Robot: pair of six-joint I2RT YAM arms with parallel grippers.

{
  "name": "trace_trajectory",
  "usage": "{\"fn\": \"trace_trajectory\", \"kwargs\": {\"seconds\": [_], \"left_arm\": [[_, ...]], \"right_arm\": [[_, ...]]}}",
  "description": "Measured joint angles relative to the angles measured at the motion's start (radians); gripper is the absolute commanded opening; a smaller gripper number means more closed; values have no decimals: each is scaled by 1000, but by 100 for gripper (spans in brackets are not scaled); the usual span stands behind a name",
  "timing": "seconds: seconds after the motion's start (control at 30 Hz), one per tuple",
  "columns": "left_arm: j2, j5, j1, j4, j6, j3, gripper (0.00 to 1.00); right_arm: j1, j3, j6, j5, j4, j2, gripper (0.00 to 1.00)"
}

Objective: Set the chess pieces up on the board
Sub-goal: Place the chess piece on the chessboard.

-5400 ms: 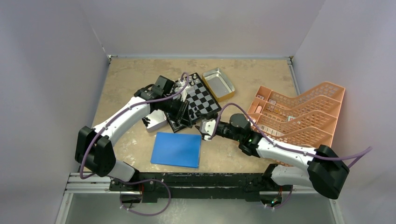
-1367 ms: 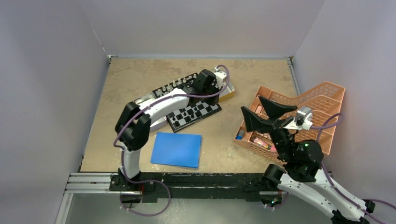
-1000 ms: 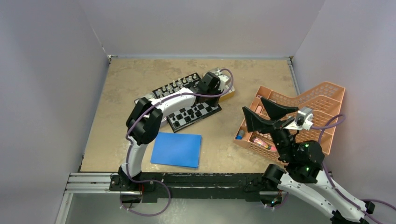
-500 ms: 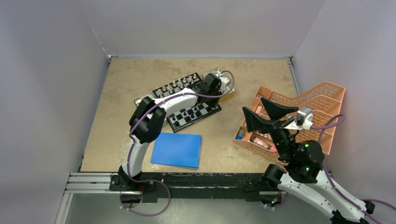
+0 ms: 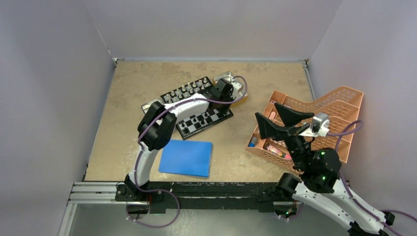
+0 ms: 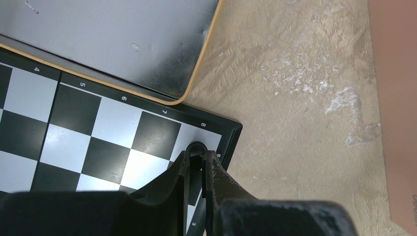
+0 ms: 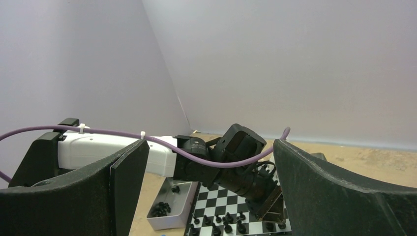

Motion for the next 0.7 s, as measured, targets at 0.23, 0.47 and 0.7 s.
{"fn": "trace_trajectory", "kwargs": {"seconds": [0.23, 0.47, 0.7], "left_arm": [[4, -2, 0, 3, 13, 3, 19], [7, -2, 0, -5, 15, 5, 29], [5, 6, 0, -20, 14, 16, 34]], "right_arm": [[0, 0, 0, 0, 0, 0, 99], [0, 0, 0, 0, 3, 3, 99], [0, 0, 0, 0, 9, 23, 99]]}}
